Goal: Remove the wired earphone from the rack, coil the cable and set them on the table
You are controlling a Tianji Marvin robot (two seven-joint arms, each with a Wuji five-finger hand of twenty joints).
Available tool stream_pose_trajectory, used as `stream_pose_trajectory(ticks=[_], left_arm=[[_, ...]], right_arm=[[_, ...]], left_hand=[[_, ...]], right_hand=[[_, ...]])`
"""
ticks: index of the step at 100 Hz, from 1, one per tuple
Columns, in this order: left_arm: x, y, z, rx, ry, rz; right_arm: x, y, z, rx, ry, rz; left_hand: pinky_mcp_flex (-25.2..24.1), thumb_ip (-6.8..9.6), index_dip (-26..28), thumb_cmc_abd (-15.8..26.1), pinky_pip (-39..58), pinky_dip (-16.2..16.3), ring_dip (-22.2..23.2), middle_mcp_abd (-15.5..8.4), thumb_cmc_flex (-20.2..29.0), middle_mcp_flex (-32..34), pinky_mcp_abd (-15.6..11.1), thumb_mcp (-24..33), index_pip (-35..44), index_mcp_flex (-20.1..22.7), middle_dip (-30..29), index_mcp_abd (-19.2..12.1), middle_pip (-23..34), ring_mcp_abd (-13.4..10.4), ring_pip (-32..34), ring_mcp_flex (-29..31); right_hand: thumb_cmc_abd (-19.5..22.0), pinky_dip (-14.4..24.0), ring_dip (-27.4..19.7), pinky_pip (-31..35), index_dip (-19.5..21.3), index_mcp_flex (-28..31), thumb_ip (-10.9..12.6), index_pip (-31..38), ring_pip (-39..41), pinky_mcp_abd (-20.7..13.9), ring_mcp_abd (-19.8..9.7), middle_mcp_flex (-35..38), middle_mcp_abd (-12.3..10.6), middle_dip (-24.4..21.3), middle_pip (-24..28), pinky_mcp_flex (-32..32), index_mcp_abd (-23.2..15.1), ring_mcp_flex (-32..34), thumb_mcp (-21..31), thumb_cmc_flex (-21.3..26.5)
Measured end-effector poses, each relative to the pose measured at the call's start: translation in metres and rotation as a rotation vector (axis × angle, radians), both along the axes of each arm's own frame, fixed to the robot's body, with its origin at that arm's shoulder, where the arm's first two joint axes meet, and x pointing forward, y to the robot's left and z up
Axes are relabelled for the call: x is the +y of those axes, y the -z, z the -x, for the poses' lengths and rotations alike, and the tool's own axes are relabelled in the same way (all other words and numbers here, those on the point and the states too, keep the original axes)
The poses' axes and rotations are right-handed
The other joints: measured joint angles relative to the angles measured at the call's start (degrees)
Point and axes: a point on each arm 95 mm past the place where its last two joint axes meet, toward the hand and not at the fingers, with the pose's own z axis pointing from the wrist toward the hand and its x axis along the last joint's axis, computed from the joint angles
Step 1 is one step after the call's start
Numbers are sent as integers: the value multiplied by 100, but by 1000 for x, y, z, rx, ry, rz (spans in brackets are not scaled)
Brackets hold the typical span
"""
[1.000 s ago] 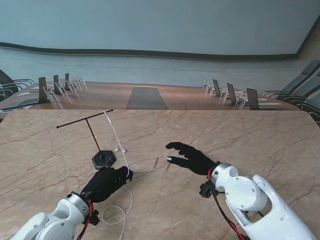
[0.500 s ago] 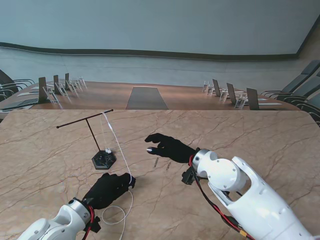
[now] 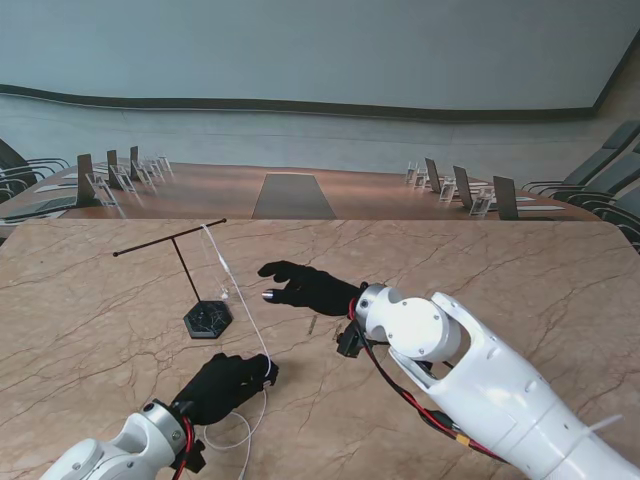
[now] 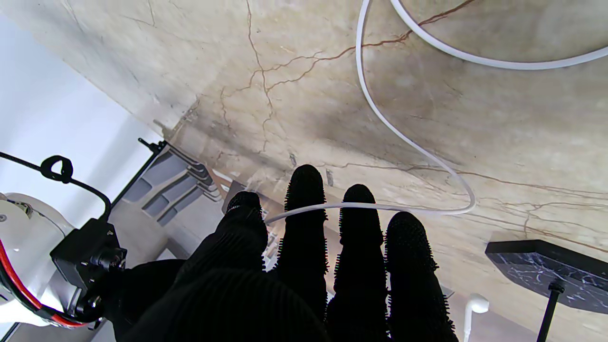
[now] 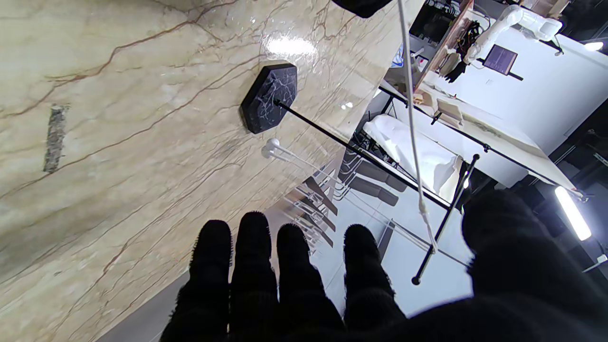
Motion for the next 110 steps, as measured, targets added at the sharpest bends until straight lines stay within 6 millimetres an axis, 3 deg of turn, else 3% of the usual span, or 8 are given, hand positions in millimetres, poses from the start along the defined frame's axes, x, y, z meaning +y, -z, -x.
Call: stream_pose_trajectory(ticks=[38, 82, 110], left_arm=[[-5, 1, 1, 17, 28, -7], [-18, 4, 3, 50, 74, -13], [-18, 3, 3, 52, 72, -13]], right_arm=[[22, -5, -10, 26, -50, -14], [35, -6, -16, 50, -69, -27], [44, -5, -20, 67, -84, -23]], left_hand=[[-10, 0, -4, -1, -2, -1, 0, 96, 0, -17, -2, 1, 0, 0, 0, 0, 104, 0, 0, -1], [-12, 0, -6, -1, -6, -1, -1, 97, 0, -29, -2, 3, 0, -1, 0, 1, 104, 0, 0, -2], [-13, 0, -7, -1, -9, -1, -1, 97, 0, -30, -2, 3, 0, -1, 0, 1, 105, 0, 0, -3]], right_hand=[[-1, 0, 0, 65, 181, 0, 0, -4, -4, 0, 0, 1, 2, -1, -53, -2, 13, 0, 9, -1], [-1, 0, 9, 200, 222, 0, 0, -222, 81, 20, 71, 1, 156, 16, 208, -2, 305, 0, 10, -2], [-1, 0, 41, 417, 465, 0, 0, 923, 266, 84, 113, 1, 215, 235, 788, -1, 219, 6, 2, 39]])
